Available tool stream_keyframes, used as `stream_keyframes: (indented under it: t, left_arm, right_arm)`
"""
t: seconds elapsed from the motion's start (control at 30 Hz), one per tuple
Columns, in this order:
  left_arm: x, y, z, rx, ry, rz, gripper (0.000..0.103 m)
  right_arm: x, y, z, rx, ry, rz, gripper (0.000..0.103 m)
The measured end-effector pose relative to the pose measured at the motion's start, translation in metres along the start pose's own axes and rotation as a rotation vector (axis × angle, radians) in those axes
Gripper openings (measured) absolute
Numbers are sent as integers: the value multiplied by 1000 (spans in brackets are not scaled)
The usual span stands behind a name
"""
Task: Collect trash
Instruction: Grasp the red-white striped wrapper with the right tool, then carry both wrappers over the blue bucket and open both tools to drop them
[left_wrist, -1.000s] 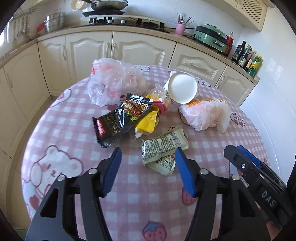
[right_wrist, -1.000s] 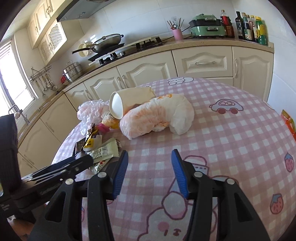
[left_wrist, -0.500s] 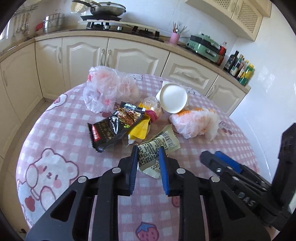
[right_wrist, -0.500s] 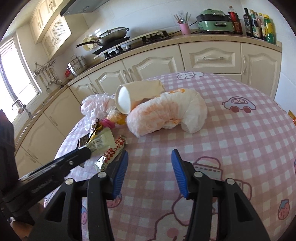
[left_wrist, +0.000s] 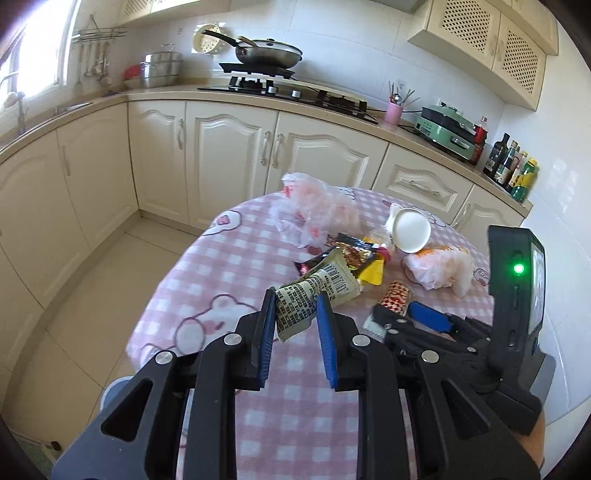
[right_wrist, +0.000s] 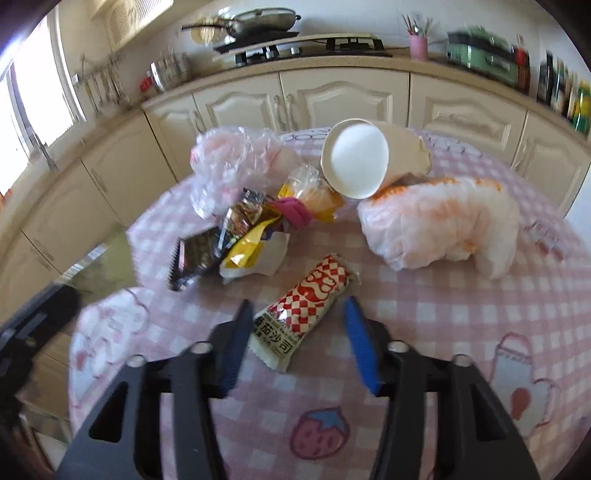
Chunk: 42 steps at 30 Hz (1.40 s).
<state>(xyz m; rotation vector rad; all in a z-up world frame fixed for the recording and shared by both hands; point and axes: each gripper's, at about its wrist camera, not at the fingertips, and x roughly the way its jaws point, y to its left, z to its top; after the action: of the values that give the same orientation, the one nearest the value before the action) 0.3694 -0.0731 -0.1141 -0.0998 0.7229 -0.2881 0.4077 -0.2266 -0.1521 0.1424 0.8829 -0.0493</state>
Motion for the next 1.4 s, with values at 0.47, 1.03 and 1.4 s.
stream_keyframes:
  t: [0.47, 1.03, 1.4]
  left_arm:
    - [-70, 74, -21, -90, -52, 40, 21]
    - [-134, 240, -99, -326, 1, 275, 21]
    - [-119, 290, -114, -406, 38, 318, 21]
  right_arm:
    - [-76, 56, -30, -59, -79, 177, 10]
    - [-70, 280, -102, -351, 56, 462, 10]
    - [-20, 356, -117, -416, 59, 450, 27]
